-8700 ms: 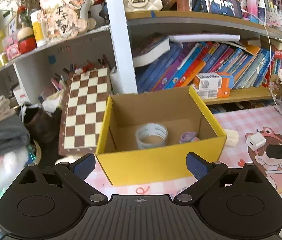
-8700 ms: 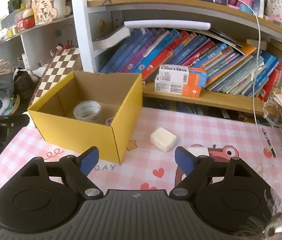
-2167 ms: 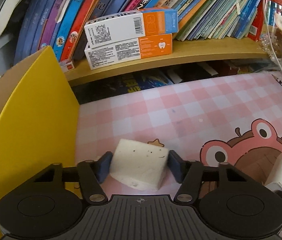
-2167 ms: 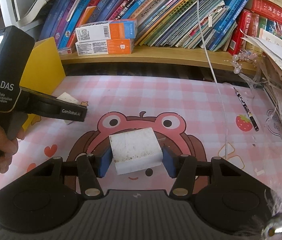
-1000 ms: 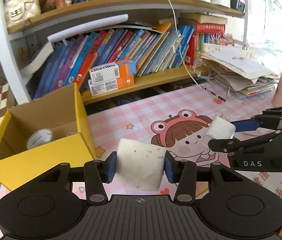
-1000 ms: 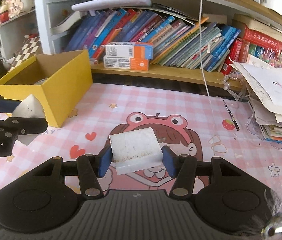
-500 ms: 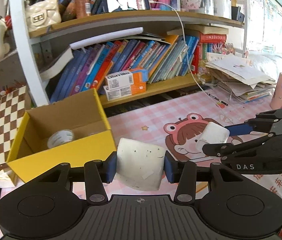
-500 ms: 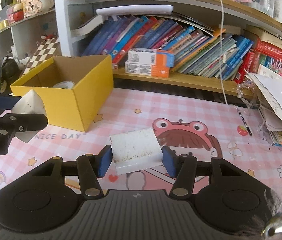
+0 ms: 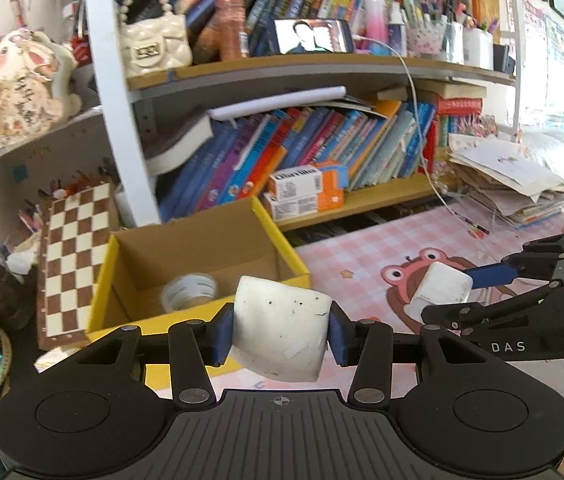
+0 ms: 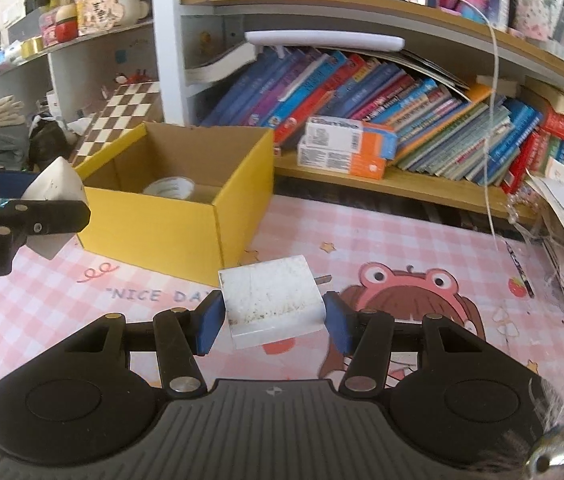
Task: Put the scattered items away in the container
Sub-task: 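Carry the white block with the right tool while the left tool carries the cube toward the box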
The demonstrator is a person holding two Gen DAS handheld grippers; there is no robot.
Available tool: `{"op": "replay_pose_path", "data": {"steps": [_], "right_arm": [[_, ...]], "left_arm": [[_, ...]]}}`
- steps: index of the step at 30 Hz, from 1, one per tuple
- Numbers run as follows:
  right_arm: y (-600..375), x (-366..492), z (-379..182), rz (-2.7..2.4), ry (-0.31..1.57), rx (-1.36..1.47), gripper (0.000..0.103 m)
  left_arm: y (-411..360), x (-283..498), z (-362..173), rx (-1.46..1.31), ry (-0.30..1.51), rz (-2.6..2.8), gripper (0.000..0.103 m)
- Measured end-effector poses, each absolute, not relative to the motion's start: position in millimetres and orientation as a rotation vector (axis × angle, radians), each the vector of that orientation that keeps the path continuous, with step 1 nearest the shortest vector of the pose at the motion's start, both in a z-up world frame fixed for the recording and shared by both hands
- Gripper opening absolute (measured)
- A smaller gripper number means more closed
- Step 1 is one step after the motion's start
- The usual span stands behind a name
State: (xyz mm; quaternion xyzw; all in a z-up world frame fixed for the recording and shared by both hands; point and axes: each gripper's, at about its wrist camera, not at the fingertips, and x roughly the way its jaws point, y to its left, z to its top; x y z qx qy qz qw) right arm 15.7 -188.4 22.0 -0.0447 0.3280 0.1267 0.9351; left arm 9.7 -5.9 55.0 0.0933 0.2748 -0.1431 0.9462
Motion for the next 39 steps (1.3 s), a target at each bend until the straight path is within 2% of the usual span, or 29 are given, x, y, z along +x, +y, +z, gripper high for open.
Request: {"op": "replay_pose_path", "data": {"steps": [26,39], "right_arm": [[-117,51,66,0.345,0.613,-0.205,0.052],[-100,77,63,0.378,0.627,-0.225,0.052]], "left_arm": [[57,27,71,0.117,0.471,-0.260,0.045],[71,50,69,0.086,0.468,-0.248,0.045]]}}
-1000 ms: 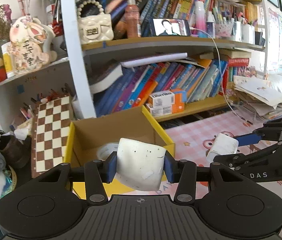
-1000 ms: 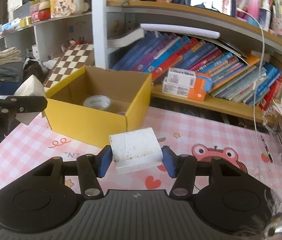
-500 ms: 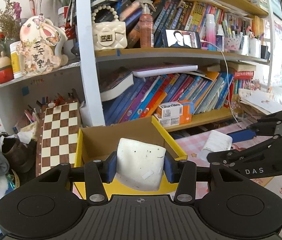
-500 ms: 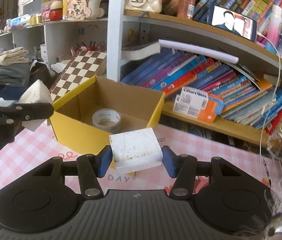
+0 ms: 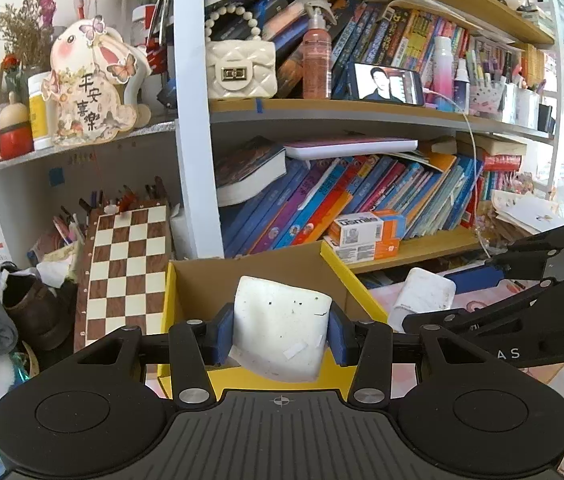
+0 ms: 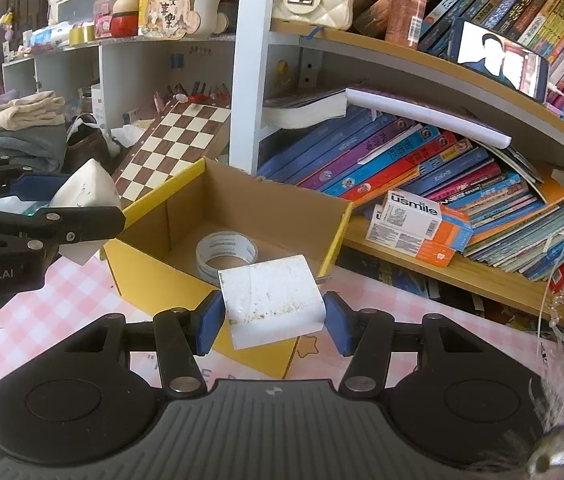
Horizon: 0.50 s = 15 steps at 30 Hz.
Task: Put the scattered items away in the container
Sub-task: 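Carry the white block with the right tool while the left tool carries the cube toward the box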
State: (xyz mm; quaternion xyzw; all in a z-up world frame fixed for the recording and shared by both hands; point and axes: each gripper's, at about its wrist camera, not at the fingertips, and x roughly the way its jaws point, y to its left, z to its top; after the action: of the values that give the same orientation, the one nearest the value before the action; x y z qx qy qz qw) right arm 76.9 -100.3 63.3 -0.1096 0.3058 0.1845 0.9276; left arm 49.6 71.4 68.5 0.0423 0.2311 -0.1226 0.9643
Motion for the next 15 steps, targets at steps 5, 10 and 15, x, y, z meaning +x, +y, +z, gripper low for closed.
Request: {"op": "replay_pose_path", "data": {"steps": [5,10,15], "right_arm": [[-96,93,60,0.388,0.642,-0.221,0.052],[-89,112,58,0.398,0.650,-0.229,0.052],[-81,134,57,0.412,0.655,-0.240,0.052]], "left_arm": [[75,63,64,0.072,0.481,-0.250,0.045],[78,78,59,0.058,0.490,-0.256,0.045],[82,93,56,0.047,0.491,-0.255,0.045]]}}
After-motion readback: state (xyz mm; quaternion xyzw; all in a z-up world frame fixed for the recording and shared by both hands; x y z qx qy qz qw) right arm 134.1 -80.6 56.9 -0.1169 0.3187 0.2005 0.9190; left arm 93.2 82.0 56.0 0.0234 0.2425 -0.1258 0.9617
